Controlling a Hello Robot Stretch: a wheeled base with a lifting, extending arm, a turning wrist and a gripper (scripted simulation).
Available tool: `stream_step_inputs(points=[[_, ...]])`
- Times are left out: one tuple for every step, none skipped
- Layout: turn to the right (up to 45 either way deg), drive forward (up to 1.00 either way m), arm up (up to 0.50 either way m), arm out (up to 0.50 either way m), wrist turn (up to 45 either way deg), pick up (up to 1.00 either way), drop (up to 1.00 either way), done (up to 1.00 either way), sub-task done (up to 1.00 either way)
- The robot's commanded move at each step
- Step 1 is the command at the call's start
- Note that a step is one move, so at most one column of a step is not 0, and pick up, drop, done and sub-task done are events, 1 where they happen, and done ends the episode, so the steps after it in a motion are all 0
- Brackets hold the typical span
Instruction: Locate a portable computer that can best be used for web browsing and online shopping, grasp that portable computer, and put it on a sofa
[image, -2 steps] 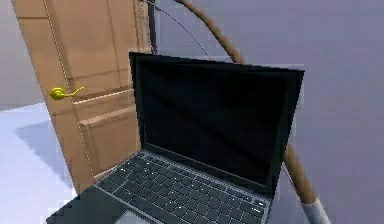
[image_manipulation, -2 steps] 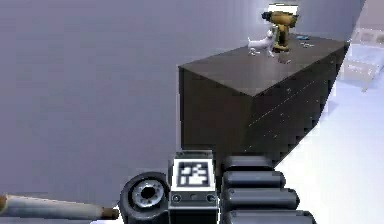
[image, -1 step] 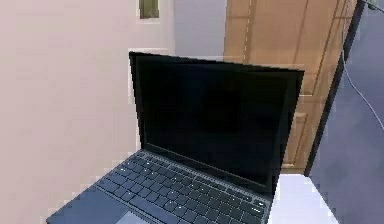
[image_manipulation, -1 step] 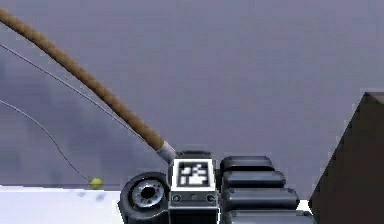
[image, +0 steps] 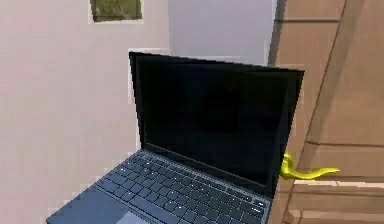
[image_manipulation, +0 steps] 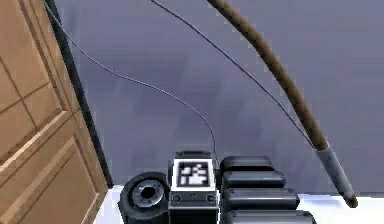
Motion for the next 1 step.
stream_step_inputs(points=[[-6.0,0.00,0.00,0.00,0.0,0.00,0.00,0.00,0.00]])
